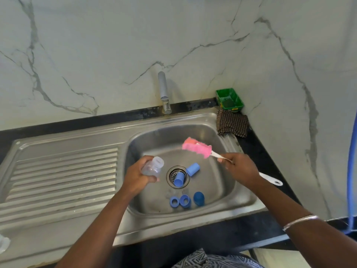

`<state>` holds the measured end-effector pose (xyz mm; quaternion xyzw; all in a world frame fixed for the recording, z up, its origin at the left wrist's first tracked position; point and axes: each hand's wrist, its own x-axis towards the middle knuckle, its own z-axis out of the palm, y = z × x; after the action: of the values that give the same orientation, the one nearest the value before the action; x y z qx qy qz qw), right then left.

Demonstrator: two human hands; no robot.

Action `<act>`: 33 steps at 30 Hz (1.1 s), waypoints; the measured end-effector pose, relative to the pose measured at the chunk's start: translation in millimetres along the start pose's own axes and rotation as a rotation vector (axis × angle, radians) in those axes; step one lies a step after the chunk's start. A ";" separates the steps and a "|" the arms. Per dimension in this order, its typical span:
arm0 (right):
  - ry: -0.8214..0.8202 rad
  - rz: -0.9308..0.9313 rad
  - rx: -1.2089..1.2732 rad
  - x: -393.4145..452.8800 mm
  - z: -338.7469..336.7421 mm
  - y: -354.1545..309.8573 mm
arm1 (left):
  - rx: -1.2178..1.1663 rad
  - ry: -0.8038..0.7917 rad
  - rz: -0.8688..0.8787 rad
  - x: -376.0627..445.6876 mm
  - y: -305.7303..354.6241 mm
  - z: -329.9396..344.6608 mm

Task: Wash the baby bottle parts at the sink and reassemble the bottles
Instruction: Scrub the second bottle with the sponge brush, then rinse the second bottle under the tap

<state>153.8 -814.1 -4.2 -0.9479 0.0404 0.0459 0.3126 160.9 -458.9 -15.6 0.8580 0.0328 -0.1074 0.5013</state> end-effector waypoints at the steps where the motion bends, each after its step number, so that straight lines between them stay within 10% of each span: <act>1: 0.022 0.022 0.016 5.0 -1.5 7.8 | -0.006 0.006 -0.010 -1.2 -0.9 3.7; 9: 0.335 0.212 0.015 48.8 -6.7 30.5 | -0.128 0.037 -0.048 7.9 20.0 61.9; 25: 0.385 0.312 -0.193 87.1 -16.3 63.2 | -0.183 0.052 -0.043 40.2 39.6 103.1; 33: 0.482 0.092 -0.411 91.2 -6.4 19.9 | -0.210 0.118 -0.108 66.2 43.9 96.4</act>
<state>242.7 -838.1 -21.0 -0.9720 0.1460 -0.1585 0.0937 218.1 -567.6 -38.2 0.8025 0.1194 -0.0797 0.5791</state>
